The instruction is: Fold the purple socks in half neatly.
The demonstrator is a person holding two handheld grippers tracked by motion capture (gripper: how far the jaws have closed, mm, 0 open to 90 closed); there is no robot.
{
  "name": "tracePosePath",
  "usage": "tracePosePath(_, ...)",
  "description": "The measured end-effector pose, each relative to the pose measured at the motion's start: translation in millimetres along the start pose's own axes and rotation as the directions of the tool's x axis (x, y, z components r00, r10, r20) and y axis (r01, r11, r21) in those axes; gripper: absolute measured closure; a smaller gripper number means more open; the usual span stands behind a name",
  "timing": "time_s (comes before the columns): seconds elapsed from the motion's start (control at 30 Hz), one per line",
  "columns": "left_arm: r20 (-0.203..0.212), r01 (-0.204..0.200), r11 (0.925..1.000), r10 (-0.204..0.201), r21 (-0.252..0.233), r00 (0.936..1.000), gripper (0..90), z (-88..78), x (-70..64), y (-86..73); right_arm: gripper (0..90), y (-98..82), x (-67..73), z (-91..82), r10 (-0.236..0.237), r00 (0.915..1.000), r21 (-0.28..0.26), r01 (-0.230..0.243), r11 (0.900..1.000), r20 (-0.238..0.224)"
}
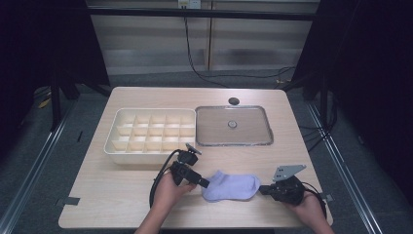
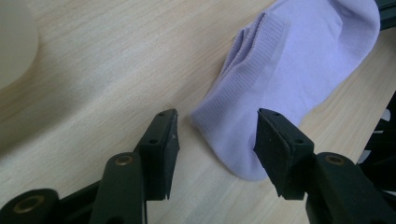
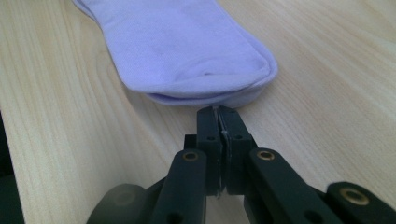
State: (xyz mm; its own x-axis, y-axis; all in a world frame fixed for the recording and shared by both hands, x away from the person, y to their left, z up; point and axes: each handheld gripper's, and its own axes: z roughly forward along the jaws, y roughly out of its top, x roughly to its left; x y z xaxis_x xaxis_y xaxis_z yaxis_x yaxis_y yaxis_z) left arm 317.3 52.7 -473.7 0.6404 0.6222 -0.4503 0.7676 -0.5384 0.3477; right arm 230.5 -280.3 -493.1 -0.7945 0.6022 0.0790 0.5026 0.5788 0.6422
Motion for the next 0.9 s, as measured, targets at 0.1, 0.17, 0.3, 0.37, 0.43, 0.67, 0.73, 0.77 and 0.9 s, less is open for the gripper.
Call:
tracePosePath(0.1,0.010,0.002,0.9999,-0.002,0.010,1.0000,51.4,2.6,-2.5,4.1,87.9,-0.4,-0.5,0.5,0.008,0.9999,-0.008,-0.008,1.000,-0.009)
tracePosePath(0.17,0.011,0.007,1.0000,-0.007,0.006,0.9999,52.9,5.9,-4.9,6.7,87.8,-0.5,-0.6,0.3,0.009,0.9999,-0.007,-0.009,1.000,-0.008)
tracePosePath(0.3,0.007,0.022,0.9995,-0.023,0.020,0.9997,55.3,7.6,-3.8,7.3,87.8,-0.8,-0.8,0.1,0.007,1.0000,-0.006,-0.007,1.000,-0.005)
tracePosePath(0.37,0.006,0.032,0.9992,-0.032,0.026,0.9995,56.5,8.9,-3.3,6.4,87.8,-0.7,-0.7,0.1,0.007,1.0000,-0.006,-0.007,1.000,-0.004)
tracePosePath(0.43,-0.004,0.035,0.9991,-0.035,0.023,0.9994,56.6,6.7,-3.2,5.3,87.7,-0.7,-0.5,0.2,0.005,1.0000,-0.007,-0.005,1.000,-0.002)
tracePosePath(0.67,0.002,0.060,0.9975,-0.060,0.037,0.9982,57.4,4.3,0.1,0.7,87.8,-0.6,-0.4,0.4,0.009,1.0000,-0.009,-0.009,1.000,-0.002)
tracePosePath(0.73,0.018,0.066,0.9972,-0.067,0.034,0.9976,61.0,6.5,-0.8,-0.6,87.8,-0.7,-0.8,0.6,0.009,1.0000,-0.009,-0.009,1.000,-0.004)
tracePosePath(0.77,0.019,0.071,0.9972,-0.071,0.024,0.9973,62.5,7.3,-1.2,-0.6,87.9,-0.5,-0.6,0.6,0.009,1.0000,-0.008,-0.009,1.000,-0.004)
tracePosePath(0.9,0.021,0.054,0.9979,-0.055,0.037,0.9982,67.7,8.2,0.0,1.0,87.9,-0.5,-0.1,0.7,0.005,1.0000,-0.008,-0.005,1.000,0.000)
